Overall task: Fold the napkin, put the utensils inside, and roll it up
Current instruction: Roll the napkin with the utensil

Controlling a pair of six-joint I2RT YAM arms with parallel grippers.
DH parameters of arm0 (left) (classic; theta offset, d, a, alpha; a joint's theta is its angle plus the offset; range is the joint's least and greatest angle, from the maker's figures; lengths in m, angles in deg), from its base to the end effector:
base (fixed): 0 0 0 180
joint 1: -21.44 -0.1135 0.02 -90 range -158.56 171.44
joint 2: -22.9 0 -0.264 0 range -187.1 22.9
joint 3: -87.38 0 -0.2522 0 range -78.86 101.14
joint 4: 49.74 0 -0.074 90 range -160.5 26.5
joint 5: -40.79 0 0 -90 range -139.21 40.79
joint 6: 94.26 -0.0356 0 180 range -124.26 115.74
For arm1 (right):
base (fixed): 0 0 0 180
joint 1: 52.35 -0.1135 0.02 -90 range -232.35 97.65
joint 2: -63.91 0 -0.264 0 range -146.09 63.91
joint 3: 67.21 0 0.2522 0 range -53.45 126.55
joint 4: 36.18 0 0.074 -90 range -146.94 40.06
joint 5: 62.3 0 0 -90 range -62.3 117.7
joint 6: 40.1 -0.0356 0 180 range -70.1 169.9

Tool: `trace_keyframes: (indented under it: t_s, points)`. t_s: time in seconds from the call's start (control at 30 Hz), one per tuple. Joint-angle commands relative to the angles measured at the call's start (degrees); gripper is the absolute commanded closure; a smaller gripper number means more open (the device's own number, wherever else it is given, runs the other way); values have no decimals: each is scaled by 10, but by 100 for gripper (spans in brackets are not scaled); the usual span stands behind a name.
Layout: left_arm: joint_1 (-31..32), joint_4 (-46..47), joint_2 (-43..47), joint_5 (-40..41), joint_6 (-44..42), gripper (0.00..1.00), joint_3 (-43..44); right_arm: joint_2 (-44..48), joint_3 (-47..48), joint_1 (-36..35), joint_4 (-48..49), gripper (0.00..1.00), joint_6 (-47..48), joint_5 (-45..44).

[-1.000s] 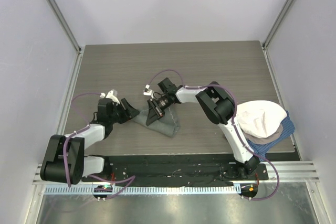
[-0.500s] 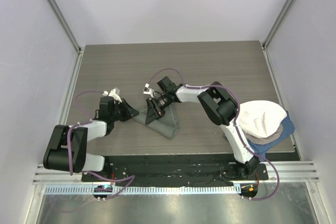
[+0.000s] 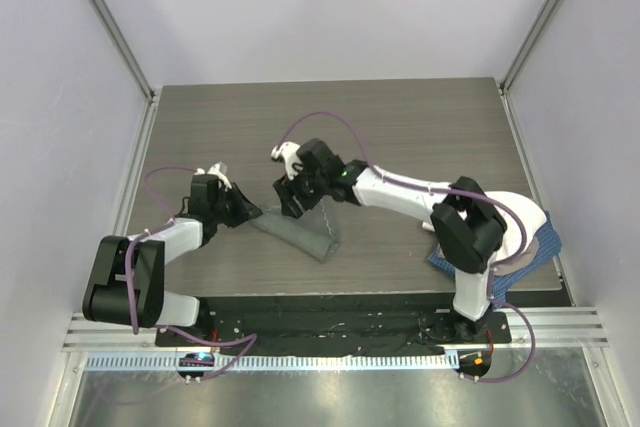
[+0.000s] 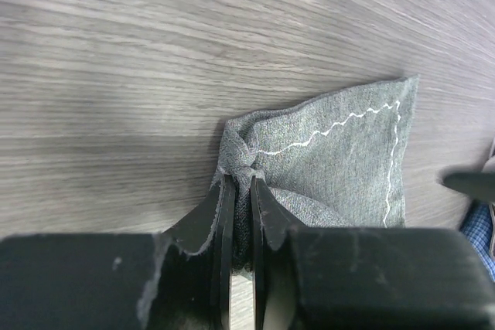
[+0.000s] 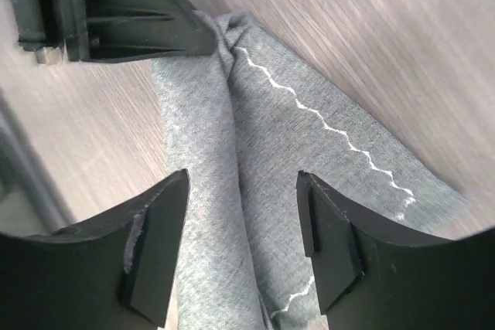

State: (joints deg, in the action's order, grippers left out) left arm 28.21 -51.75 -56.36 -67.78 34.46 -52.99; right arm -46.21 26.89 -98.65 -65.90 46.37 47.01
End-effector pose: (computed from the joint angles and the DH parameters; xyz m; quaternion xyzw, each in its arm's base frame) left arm 0.2425 -0.0402 0.1404 -0.1842 0.8837 -0.2920 0.3159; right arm 0.2874 0.3178 0.2147 -0.3918 0.8273 0.2974 0.2714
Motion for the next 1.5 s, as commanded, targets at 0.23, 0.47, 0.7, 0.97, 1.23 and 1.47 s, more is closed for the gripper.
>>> trace_keyframes:
  t_s: [0.23,0.47,0.7,0.97,1.23,1.47]
  points:
    - [-1,-116,24,20,0,92,57,49,-106,-215,187,31,171,-435]
    - [-1,-132,26,16,1,90,61,12,-114,-224,217,31,176,-445]
    - [0,-139,25,16,1,90,66,22,-142,-224,235,33,174,-398]
    - [-1,-139,24,16,0,90,67,12,-142,-223,219,34,159,-380]
    - [-1,-127,18,5,-2,89,63,-3,-149,-196,211,38,146,-349]
    - [-1,-121,24,0,-2,61,63,2,-157,-145,189,51,128,-179]
